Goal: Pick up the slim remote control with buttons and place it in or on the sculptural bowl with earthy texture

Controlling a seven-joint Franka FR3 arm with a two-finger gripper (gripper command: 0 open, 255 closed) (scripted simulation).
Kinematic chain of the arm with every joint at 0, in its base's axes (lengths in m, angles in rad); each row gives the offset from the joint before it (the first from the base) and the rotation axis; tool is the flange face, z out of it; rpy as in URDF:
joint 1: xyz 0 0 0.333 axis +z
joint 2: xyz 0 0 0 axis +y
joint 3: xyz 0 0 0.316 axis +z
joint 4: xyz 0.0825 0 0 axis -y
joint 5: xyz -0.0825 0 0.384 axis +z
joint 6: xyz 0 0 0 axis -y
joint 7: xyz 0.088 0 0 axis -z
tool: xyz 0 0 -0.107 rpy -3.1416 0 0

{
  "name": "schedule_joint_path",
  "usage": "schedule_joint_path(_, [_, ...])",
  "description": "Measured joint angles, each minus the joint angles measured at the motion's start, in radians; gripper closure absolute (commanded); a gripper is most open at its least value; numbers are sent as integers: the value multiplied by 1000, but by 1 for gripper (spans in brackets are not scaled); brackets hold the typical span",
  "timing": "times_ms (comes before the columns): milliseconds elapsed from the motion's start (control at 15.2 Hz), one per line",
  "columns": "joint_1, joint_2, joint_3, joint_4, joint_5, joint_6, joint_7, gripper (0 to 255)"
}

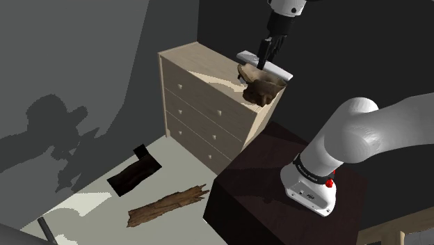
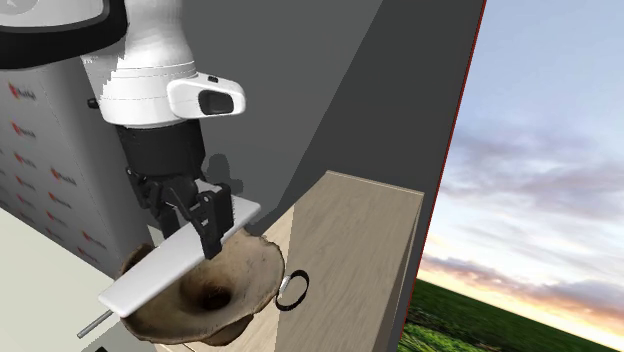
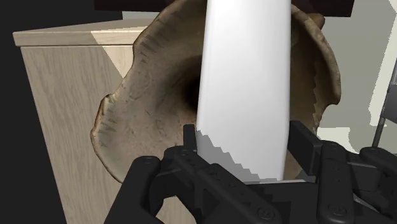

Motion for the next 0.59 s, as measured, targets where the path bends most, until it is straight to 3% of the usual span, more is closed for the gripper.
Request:
schedule_joint_path(264, [0,1,-1,-2,0,3,0,255])
schedule_joint_path(330, [0,1,-1,-2,0,3,0,0])
schedule_joint_path(594, [0,0,-1,-2,0,3,-1,0])
